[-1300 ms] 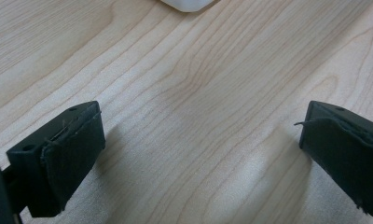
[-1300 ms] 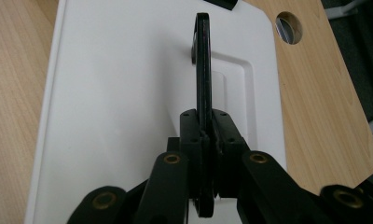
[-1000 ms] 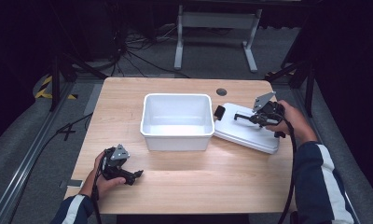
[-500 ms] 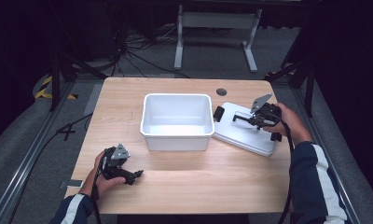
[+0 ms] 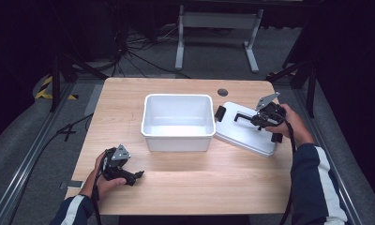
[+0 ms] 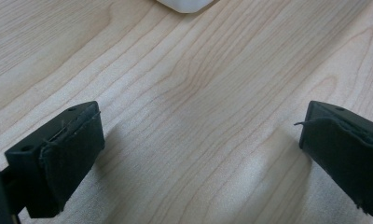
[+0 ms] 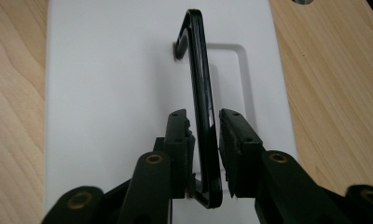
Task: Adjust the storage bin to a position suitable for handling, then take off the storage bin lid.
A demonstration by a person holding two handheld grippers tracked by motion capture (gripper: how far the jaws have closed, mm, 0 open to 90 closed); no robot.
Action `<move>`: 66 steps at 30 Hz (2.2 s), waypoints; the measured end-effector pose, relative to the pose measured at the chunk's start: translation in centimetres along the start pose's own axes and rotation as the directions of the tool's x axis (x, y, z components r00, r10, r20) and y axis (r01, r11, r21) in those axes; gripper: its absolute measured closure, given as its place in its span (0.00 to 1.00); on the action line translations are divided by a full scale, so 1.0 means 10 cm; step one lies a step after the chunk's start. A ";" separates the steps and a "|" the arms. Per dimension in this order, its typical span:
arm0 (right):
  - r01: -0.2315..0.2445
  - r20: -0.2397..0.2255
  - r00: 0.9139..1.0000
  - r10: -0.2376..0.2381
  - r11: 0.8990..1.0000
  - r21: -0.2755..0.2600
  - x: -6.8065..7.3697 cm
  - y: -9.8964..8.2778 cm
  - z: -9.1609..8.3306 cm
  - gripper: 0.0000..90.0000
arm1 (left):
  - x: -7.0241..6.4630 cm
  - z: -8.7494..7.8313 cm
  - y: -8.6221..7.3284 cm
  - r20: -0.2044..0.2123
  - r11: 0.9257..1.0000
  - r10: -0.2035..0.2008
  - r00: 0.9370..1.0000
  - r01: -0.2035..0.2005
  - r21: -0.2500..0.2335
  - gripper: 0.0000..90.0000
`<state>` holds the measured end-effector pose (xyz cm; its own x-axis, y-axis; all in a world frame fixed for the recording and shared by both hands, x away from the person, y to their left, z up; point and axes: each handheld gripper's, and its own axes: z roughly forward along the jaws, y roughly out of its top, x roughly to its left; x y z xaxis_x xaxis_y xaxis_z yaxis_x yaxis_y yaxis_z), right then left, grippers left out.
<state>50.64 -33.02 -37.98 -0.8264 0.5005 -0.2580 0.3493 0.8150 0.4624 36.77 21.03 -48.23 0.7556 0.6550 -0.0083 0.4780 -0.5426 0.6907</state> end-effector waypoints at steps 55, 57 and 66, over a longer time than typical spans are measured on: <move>-0.129 0.104 0.984 0.143 0.983 -0.131 0.53 -0.34 -0.77 0.49 | -0.01 0.00 0.00 0.000 1.000 -0.007 1.000 0.007 -0.001 0.01; -0.126 0.109 0.984 0.141 0.983 -0.131 0.57 -0.38 -0.78 0.48 | -0.01 0.00 0.00 0.004 1.000 -0.005 1.000 0.005 0.001 0.01; -0.143 0.109 0.981 0.159 0.980 -0.139 0.71 -0.58 -0.84 0.47 | -0.01 0.00 0.00 0.002 1.000 -0.008 1.000 0.008 0.001 0.01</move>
<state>39.02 -36.58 -35.37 -0.7074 0.6525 -0.2718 0.3994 0.6863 0.6079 36.65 20.98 -48.24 0.7525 0.6584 -0.0155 0.4846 -0.5375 0.6901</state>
